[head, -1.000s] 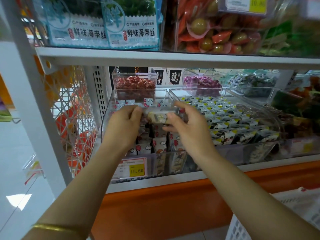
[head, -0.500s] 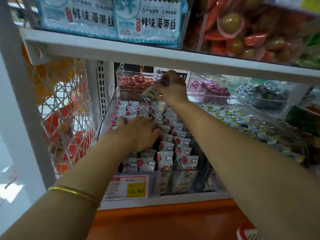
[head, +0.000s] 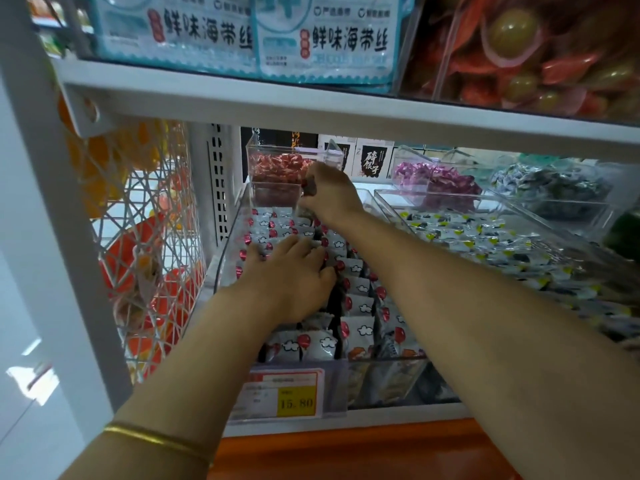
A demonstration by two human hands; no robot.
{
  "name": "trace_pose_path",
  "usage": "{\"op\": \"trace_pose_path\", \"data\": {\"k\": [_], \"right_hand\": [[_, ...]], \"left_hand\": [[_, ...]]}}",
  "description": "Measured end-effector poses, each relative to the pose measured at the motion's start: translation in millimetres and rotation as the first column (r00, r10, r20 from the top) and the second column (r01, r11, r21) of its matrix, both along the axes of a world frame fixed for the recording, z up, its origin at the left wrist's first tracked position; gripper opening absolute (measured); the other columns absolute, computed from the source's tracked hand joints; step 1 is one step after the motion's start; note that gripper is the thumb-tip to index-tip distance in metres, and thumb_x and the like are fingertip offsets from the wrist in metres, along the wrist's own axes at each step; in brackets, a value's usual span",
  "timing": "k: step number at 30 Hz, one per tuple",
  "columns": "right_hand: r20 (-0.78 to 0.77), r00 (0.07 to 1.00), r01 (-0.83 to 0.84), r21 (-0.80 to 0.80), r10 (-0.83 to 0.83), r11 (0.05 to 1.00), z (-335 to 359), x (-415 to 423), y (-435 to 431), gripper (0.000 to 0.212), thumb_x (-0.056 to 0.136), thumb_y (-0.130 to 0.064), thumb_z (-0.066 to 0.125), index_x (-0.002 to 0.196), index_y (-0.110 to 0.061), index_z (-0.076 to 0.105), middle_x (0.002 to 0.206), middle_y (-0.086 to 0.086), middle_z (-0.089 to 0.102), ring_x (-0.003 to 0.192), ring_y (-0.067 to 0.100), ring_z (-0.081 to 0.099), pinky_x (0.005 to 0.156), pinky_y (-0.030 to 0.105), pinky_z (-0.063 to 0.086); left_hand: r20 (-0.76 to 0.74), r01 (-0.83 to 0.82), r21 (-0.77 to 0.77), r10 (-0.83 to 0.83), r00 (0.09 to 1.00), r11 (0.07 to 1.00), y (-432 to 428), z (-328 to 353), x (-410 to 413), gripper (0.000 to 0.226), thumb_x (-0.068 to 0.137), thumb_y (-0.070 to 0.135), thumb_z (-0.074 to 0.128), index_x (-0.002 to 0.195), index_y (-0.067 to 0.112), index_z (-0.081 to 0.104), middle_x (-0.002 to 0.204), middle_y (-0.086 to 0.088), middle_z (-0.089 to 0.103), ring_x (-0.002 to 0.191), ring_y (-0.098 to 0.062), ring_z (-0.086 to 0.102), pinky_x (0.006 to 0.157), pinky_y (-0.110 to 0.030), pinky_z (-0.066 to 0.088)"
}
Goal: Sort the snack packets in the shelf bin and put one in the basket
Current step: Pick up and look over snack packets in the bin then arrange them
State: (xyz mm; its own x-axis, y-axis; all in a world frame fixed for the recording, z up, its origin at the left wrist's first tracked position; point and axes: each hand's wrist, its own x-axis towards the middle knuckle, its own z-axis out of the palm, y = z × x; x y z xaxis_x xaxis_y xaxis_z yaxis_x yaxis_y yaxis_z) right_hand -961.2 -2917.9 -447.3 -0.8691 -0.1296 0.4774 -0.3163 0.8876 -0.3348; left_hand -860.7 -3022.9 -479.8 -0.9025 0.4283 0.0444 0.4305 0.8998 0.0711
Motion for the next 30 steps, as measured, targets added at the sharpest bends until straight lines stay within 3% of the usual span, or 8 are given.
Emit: {"op": "trace_pose_path", "data": {"k": [3, 7, 11, 16, 18, 22, 26, 30], "right_hand": [[0.021, 0.999, 0.041, 0.072, -0.043, 0.997, -12.1, -6.8, -2.4, 0.016, 0.09, -0.023, 0.059, 0.1, -0.01, 0.062, 0.101, 0.006, 0.057, 0.1, 0.022, 0.054, 0.084, 0.032, 0.042], [0.1, 0.987, 0.088, 0.297, -0.123, 0.951, -15.1, -6.0, -2.1, 0.026, 0.096, -0.027, 0.043, 0.107, -0.025, 0.067, 0.12, 0.01, 0.053, 0.113, 0.03, 0.043, 0.096, 0.041, 0.033], [0.1, 0.991, 0.08, 0.047, -0.084, 0.996, 6.1, 7.9, 8.8, 0.027, 0.096, -0.014, 0.043, 0.109, -0.02, 0.066, 0.126, 0.009, 0.058, 0.115, 0.024, 0.054, 0.101, 0.038, 0.043], [0.103, 0.991, -0.048, -0.336, 0.087, 0.941, 22.5, 67.8, 24.2, 0.03, 0.095, -0.001, 0.039, 0.111, -0.007, 0.064, 0.117, 0.007, 0.063, 0.104, 0.02, 0.06, 0.085, 0.03, 0.05], [0.085, 0.989, -0.08, -0.369, 0.119, 0.926, 21.9, 99.1, 30.6, 0.031, 0.096, 0.0, 0.039, 0.112, -0.008, 0.064, 0.105, 0.001, 0.064, 0.095, 0.013, 0.06, 0.069, 0.016, 0.046], [0.083, 0.984, -0.11, -0.412, 0.158, 0.905, 13.2, 154.8, 43.5, 0.028, 0.095, 0.0, 0.044, 0.11, -0.009, 0.065, 0.096, 0.001, 0.066, 0.079, 0.004, 0.058, 0.059, 0.002, 0.042], [0.104, 0.985, -0.09, -0.382, 0.139, 0.92, 2.6, 188.2, 49.6, 0.024, 0.093, -0.001, 0.049, 0.109, -0.007, 0.066, 0.105, 0.004, 0.067, 0.079, 0.002, 0.057, 0.059, -0.003, 0.04], [0.085, 0.993, -0.055, -0.315, 0.086, 0.947, -4.8, 204.3, 52.5, 0.02, 0.091, -0.004, 0.056, 0.105, -0.011, 0.069, 0.103, 0.001, 0.068, 0.087, 0.008, 0.059, 0.069, 0.003, 0.04]], "left_hand": [[0.043, -0.031, 0.055, 0.029, 0.999, 0.998, 0.3, 0.4, 0.7, 0.056, 0.096, 0.042, 0.013, 0.149, 0.024, 0.01, 0.158, 0.005, 0.001, 0.144, -0.013, -0.005, 0.112, -0.057, -0.003], [0.053, -0.022, 0.053, 0.019, 0.998, 0.998, -1.0, 0.5, 3.2, 0.057, 0.094, 0.042, 0.012, 0.149, 0.025, 0.007, 0.159, 0.004, -0.002, 0.144, -0.013, -0.008, 0.112, -0.056, -0.006], [0.046, -0.034, 0.096, 0.029, 0.999, 0.995, -1.9, 3.1, 10.5, 0.057, 0.095, 0.041, 0.013, 0.149, 0.026, 0.007, 0.159, 0.003, -0.003, 0.144, -0.014, -0.009, 0.112, -0.054, -0.009], [0.029, -0.053, 0.097, 0.05, 0.998, 0.994, -4.4, 7.4, 31.7, 0.058, 0.096, 0.041, 0.015, 0.15, 0.022, 0.005, 0.158, 0.002, -0.006, 0.144, -0.013, -0.012, 0.111, -0.053, -0.012], [0.031, -0.07, 0.06, 0.068, 0.997, 0.996, -4.4, 6.4, 43.9, 0.059, 0.096, 0.042, 0.015, 0.15, 0.02, 0.002, 0.158, 0.002, -0.008, 0.143, -0.013, -0.014, 0.111, -0.054, -0.012], [0.02, -0.061, 0.036, 0.06, 0.998, 0.997, -4.6, 2.1, 69.6, 0.06, 0.096, 0.044, 0.013, 0.149, 0.02, -0.001, 0.158, 0.003, -0.011, 0.143, -0.013, -0.015, 0.111, -0.053, -0.014], [0.021, -0.036, 0.006, 0.036, 0.999, 0.999, -6.6, -3.0, 85.8, 0.059, 0.097, 0.044, 0.011, 0.149, 0.021, -0.001, 0.158, 0.004, -0.011, 0.143, -0.011, -0.013, 0.111, -0.052, -0.012], [-0.001, -0.062, 0.009, 0.062, 0.998, 0.998, -9.5, -5.7, 89.9, 0.057, 0.098, 0.042, 0.011, 0.15, 0.019, 0.001, 0.158, 0.004, -0.007, 0.144, -0.01, -0.01, 0.112, -0.053, -0.008]]}}
